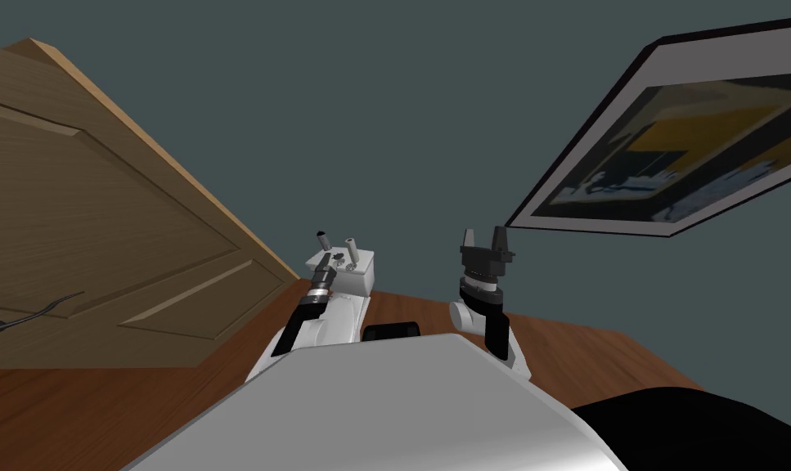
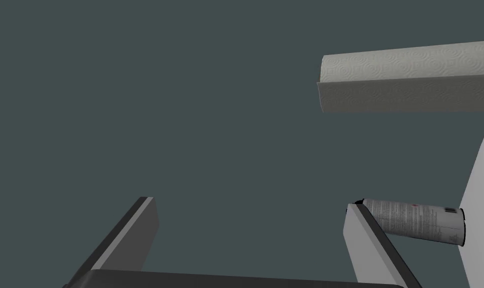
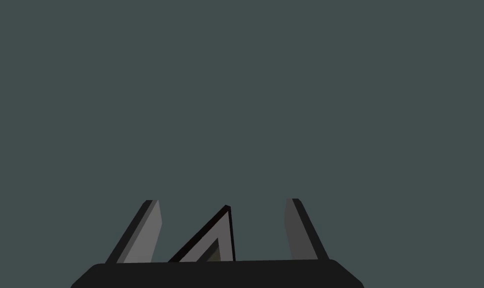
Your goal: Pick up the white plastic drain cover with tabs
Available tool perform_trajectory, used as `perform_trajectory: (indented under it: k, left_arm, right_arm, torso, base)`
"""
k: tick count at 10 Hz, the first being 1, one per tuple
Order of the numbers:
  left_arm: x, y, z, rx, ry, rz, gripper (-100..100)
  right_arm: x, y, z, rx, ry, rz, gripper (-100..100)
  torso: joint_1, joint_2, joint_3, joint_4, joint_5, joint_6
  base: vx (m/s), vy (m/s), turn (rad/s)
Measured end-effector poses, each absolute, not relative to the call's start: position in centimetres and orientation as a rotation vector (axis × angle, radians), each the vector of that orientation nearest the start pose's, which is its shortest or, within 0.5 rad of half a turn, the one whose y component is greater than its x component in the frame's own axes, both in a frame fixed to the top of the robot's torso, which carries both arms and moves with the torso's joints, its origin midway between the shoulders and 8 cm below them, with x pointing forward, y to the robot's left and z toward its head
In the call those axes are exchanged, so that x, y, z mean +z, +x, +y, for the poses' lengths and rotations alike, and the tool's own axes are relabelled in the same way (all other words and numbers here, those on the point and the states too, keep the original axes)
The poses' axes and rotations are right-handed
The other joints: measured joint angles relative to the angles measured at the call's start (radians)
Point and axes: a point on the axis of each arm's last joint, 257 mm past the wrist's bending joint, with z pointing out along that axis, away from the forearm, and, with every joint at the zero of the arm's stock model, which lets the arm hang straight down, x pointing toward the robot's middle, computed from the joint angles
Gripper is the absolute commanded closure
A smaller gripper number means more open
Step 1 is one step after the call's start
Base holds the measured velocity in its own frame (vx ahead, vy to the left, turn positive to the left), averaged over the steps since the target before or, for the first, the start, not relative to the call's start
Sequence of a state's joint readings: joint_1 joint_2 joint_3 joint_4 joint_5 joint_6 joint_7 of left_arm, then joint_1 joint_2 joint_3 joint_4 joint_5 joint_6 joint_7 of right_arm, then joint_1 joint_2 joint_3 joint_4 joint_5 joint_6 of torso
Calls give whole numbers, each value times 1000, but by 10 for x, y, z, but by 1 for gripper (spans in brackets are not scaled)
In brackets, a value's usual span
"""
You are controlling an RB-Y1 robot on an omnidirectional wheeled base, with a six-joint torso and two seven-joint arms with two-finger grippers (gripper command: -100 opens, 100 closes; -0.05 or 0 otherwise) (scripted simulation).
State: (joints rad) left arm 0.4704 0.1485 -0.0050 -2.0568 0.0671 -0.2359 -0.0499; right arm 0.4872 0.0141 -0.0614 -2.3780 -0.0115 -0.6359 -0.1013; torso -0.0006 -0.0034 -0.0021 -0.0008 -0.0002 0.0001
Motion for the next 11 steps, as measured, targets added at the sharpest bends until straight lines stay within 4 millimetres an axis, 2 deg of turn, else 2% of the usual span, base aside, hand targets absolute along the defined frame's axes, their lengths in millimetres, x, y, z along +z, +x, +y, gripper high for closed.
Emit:
perform_trajectory:
  k: [4, 8, 11]
  left_arm:
    - [-178, 419, 303, -1104, -1046, 1111, -100]
    - [-237, 417, 314, -1042, -1174, 1201, -100]
    - [-268, 418, 320, -1008, -1257, 1245, -100]
  right_arm:
    - [93, 291, -287, 1398, 488, 406, 0]
    - [93, 291, -287, 1397, 488, 406, 0]
    - [93, 291, -287, 1397, 488, 406, 0]
  torso:
    - [0, 1, 1, 0, 0, 0]
    - [0, 0, 0, 0, 0, 0]
    - [0, 0, 0, 0, 0, 0]
  base:
    - [32, -7, 16]
    - [57, -10, 13]
    - [52, -8, 11]
